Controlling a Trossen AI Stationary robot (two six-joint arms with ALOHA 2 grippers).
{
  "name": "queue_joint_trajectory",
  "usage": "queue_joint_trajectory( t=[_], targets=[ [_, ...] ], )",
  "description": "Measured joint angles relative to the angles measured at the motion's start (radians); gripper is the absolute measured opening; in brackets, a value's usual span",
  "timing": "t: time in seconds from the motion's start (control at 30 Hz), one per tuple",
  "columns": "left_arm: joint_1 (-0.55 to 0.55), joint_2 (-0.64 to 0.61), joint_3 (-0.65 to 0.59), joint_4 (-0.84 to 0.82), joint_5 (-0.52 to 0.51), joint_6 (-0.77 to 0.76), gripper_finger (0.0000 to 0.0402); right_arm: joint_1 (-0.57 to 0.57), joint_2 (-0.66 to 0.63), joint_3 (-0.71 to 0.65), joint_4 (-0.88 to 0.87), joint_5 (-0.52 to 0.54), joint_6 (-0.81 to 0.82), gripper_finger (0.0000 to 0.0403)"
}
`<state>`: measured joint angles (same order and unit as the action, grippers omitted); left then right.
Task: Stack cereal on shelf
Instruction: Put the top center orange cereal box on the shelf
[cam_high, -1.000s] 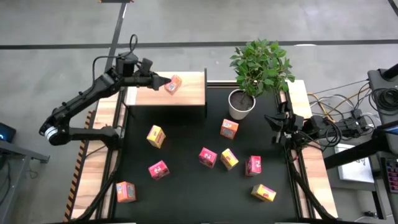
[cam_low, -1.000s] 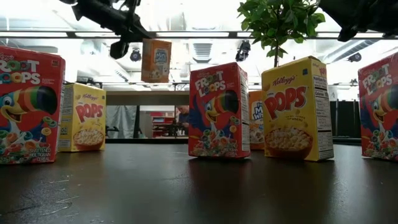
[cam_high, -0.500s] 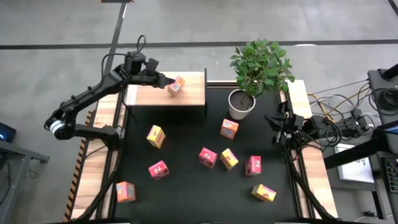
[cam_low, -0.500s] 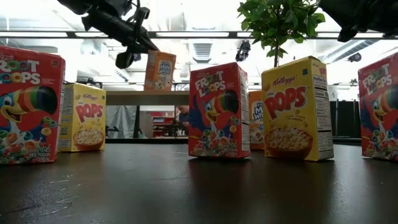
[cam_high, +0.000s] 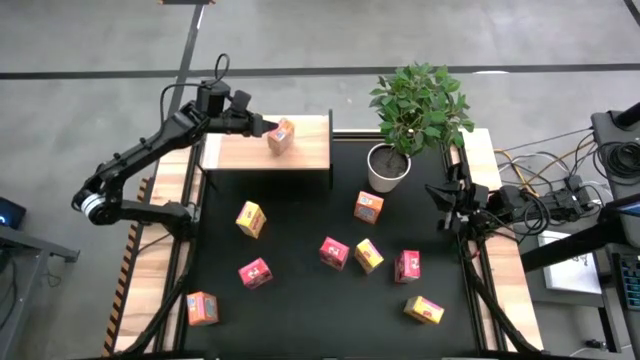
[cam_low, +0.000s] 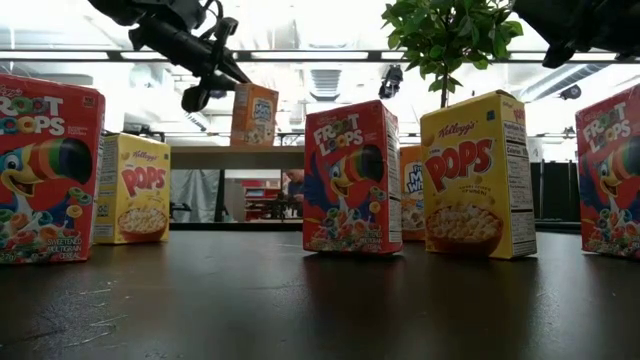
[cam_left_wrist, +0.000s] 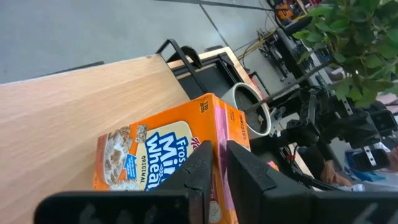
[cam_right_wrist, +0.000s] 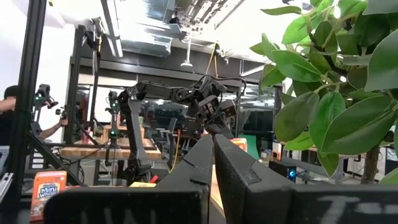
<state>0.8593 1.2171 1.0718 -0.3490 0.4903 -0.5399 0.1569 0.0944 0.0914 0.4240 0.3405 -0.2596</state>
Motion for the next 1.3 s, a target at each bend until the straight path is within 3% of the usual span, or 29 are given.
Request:
queue_joint_trajectory(
  t=[0.53,0.73,1.03,1.2,1.3],
  targets=[
    [0.043,-0.005,0.016,-0.073,-0.001,0.122,0.0105,0.000,0.000,0.000,0.000,0.000,-0.001,0.0009],
    [0.043,-0.004,0.098,-0.190,-0.009,0.224,0.0124,0.000,-0.001,0.000,0.021,0.000,-0.005,0.0009],
    [0.036,-0.005,0.242,-0.361,-0.109,0.337,0.0125,0.000,-0.001,0.000,0.024,0.000,-0.014,0.0009],
    [-0.101,-0.014,0.288,-0.357,-0.143,0.342,0.0105,0.000,-0.001,0.000,0.034,0.000,-0.044,0.0009],
    [-0.267,-0.006,0.287,-0.359,-0.286,0.355,0.0079,0.000,0.000,0.000,0.050,0.000,-0.072,0.0009]
  ],
)
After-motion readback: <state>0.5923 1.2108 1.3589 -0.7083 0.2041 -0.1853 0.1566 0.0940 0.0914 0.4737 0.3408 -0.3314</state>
